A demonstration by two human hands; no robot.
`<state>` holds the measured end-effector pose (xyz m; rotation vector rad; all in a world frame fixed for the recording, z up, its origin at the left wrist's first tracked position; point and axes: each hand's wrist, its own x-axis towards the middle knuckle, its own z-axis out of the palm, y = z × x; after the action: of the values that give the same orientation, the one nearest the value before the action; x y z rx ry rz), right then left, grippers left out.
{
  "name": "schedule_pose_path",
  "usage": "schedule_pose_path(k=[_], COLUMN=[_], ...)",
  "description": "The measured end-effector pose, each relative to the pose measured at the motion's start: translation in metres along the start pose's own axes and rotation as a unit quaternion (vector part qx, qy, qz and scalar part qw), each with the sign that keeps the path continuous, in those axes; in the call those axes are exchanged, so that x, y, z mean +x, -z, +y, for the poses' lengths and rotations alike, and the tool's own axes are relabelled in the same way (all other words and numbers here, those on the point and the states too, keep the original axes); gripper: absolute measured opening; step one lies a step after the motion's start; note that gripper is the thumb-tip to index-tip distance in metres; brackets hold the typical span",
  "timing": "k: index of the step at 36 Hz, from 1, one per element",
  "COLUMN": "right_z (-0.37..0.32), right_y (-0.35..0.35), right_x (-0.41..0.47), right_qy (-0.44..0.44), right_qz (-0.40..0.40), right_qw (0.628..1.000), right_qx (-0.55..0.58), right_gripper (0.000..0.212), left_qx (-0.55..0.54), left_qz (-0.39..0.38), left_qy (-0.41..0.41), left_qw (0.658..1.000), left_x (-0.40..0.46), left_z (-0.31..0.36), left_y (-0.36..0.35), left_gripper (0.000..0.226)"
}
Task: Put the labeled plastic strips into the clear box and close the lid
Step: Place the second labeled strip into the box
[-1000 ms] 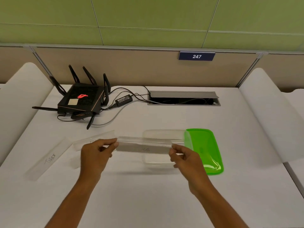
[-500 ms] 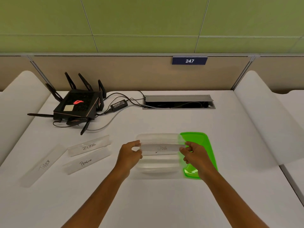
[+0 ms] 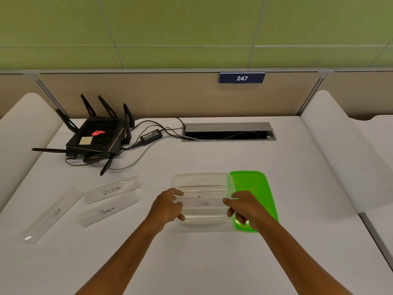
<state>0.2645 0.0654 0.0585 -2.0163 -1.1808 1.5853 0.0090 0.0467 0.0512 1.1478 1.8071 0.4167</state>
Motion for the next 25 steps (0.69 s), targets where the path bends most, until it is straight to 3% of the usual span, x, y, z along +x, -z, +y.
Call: schedule_pose_path(k=[3,8,12,22,25], right_z=[-0.005,-0.012,-0.012,-0.012,-0.012], right_y=[-0.003,-0.009,-0.013,-0.019,-0.020], right_x=[0.005,0.011,0.015,0.023,0.024], right_qy=[-0.019,-0.060,-0.081,-0.105,-0.108], right_qz=[-0.021,-0.052,-0.062,-0.061,-0.059], right_qw=[0.999,0.995,0.992,0.988,0.987], right_qx=[-0.028,-0.058,-0.069,-0.098,-0.106], right_gripper=[0.069,0.042,0.033,0.028,0.028], left_qx=[0.019,0.025,0.007,-0.038,-0.055], left_qz=[-0.012,-0.034,-0.052,-0.090,-0.099], left_qy=[0.016,0.044,0.070,0.093,0.093], left_qw=[1.000,0.998,0.996,0.991,0.989], left_x=[0.000,0.001,0.001,0.001,-0.003], left_z=[0.007,0.012,0.015,0.016,0.020], left_y=[-0.002,-0.006,-0.007,-0.010,-0.008], left_gripper=[0.033,0.034,0.034,0.036,0.022])
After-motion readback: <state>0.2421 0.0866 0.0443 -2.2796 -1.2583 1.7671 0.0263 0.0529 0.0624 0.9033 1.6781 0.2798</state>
